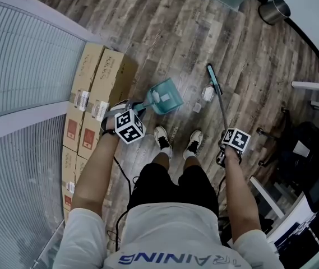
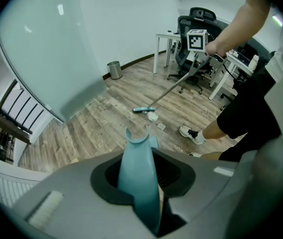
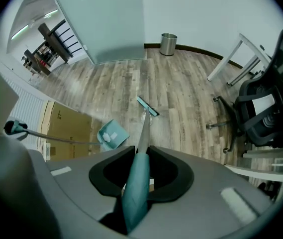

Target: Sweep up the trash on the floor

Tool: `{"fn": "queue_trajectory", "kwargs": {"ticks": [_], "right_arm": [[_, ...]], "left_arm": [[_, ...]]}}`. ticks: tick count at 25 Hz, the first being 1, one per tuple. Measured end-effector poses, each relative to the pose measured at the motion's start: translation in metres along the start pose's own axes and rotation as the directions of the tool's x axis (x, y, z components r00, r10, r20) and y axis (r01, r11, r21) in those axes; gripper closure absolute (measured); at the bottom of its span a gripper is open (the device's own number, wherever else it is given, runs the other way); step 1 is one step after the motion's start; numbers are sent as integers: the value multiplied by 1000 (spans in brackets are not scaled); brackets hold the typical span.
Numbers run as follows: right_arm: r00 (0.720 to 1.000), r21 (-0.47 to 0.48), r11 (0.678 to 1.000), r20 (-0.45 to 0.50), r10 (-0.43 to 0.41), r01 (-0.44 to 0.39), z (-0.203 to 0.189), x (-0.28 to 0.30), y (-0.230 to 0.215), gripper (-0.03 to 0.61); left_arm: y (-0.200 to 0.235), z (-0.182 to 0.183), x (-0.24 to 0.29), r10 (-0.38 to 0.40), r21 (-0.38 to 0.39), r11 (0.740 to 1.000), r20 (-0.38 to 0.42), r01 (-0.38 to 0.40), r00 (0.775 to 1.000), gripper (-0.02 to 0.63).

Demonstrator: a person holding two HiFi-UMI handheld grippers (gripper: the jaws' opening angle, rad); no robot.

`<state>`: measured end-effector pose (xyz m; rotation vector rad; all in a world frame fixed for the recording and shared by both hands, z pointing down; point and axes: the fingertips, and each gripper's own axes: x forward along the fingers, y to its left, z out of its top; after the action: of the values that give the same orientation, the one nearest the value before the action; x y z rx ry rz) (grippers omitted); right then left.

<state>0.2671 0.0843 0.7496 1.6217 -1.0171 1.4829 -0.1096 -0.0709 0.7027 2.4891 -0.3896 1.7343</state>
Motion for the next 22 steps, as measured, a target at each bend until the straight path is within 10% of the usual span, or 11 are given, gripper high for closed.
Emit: {"fn": "queue_trajectory", "kwargs": {"ticks": [22], "right_arm": [[948,121,947,-81,309,-299,-50,-19,109,469]], "left_arm": [[0,1,0,-3,3,1000,3,3,1000,514]]}}
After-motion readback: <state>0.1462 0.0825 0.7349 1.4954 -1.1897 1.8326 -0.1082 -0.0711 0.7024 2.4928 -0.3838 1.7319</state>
